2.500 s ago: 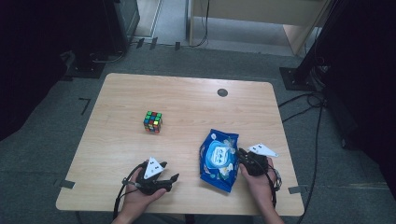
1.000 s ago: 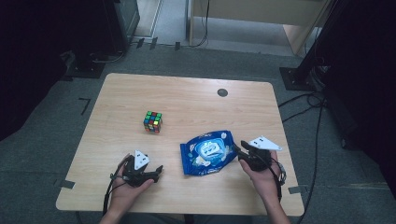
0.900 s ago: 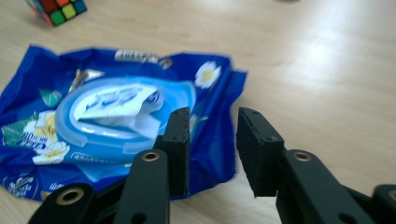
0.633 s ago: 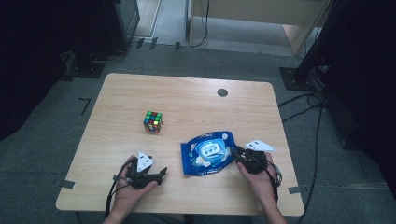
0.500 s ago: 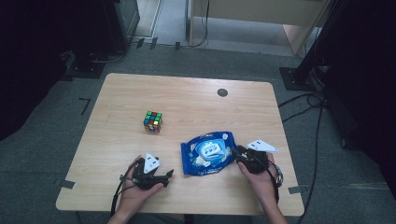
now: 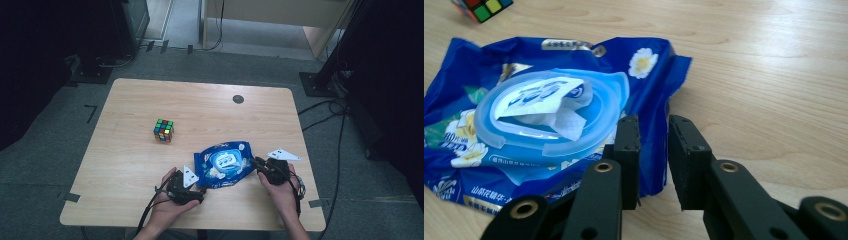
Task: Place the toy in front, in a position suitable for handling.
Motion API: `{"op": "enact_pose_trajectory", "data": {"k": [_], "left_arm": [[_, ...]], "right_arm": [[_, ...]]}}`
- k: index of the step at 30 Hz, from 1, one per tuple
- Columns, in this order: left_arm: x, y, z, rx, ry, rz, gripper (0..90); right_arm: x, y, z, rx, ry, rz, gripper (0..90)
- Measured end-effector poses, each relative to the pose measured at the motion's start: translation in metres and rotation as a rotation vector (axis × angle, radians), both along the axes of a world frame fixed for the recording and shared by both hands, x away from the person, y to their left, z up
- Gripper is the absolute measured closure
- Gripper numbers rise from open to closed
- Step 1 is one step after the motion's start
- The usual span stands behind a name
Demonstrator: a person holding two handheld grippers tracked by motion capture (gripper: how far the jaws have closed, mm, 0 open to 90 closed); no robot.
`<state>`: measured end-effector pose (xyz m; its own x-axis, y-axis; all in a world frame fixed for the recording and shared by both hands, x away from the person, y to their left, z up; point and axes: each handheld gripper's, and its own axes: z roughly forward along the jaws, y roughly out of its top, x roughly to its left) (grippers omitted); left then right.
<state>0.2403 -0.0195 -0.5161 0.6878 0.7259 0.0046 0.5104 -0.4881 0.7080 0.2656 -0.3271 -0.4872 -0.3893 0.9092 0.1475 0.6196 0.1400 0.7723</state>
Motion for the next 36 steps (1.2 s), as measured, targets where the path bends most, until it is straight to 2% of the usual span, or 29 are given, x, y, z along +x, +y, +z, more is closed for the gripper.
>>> {"op": "enact_pose_trajectory", "data": {"k": [2, 4, 6, 11, 14, 18, 20, 22, 24, 26, 28, 31, 33, 34, 36], "left_arm": [[0.003, 0.001, 0.0, -0.014, 0.01, 0.01, 25.7], [0.006, 0.005, 0.001, -0.022, 0.014, 0.02, 25.8], [0.01, 0.008, 0.002, -0.02, 0.009, 0.05, 26.2], [0.028, 0.017, 0.006, -0.022, 0.002, 0.135, 26.4], [0.038, 0.02, 0.007, -0.006, -0.01, 0.189, 26.8], [0.05, 0.025, 0.005, -0.01, -0.018, 0.243, 26.8], [0.051, 0.028, 0.006, -0.018, -0.012, 0.265, 26.9], [0.046, 0.031, 0.009, -0.033, -0.02, 0.271, 26.9], [0.037, 0.032, 0.014, -0.047, -0.031, 0.261, 29.5], [0.028, 0.032, 0.018, -0.07, -0.036, 0.246, 32.4], [0.021, 0.028, 0.02, -0.106, -0.032, 0.223, 39.9], [0.016, 0.015, 0.018, -0.124, -0.006, 0.167, 44.6], [0.014, 0.005, 0.015, -0.114, 0.001, 0.141, 46.9], [0.013, 0.001, 0.013, -0.109, 0.004, 0.132, 47.3], [0.016, -0.004, 0.008, -0.099, 0.018, 0.127, 47.7]], "right_arm": [[-0.001, 0.001, 0.0, -0.017, -0.002, 0.005, 81.2], [-0.001, 0.001, 0.0, -0.014, 0.009, 0.012, 83.1], [-0.003, 0.002, 0.0, -0.02, 0.02, 0.028, 83.5], [-0.013, 0.01, 0.004, -0.061, 0.034, 0.084, 80.0], [-0.021, 0.016, 0.003, -0.048, 0.059, 0.113, 77.0], [-0.033, 0.026, 0.003, -0.03, 0.076, 0.152, 74.2], [-0.038, 0.033, 0.006, -0.053, 0.065, 0.188, 71.0], [-0.041, 0.033, 0.015, -0.048, 0.042, 0.204, 70.0], [-0.041, 0.028, 0.027, -0.023, 0.004, 0.194, 69.2], [-0.036, 0.022, 0.036, -0.024, -0.037, 0.158, 68.6], [-0.024, 0.016, 0.037, -0.041, -0.061, 0.111, 68.1], [0.0, 0.01, 0.025, -0.044, -0.045, 0.044, 67.1], [0.013, 0.009, 0.013, -0.039, -0.013, 0.014, 67.0], [0.018, 0.009, 0.008, -0.027, 0.016, 0.011, 67.3], [0.02, 0.011, 0.0, -0.019, 0.046, 0.028, 67.8]]}}
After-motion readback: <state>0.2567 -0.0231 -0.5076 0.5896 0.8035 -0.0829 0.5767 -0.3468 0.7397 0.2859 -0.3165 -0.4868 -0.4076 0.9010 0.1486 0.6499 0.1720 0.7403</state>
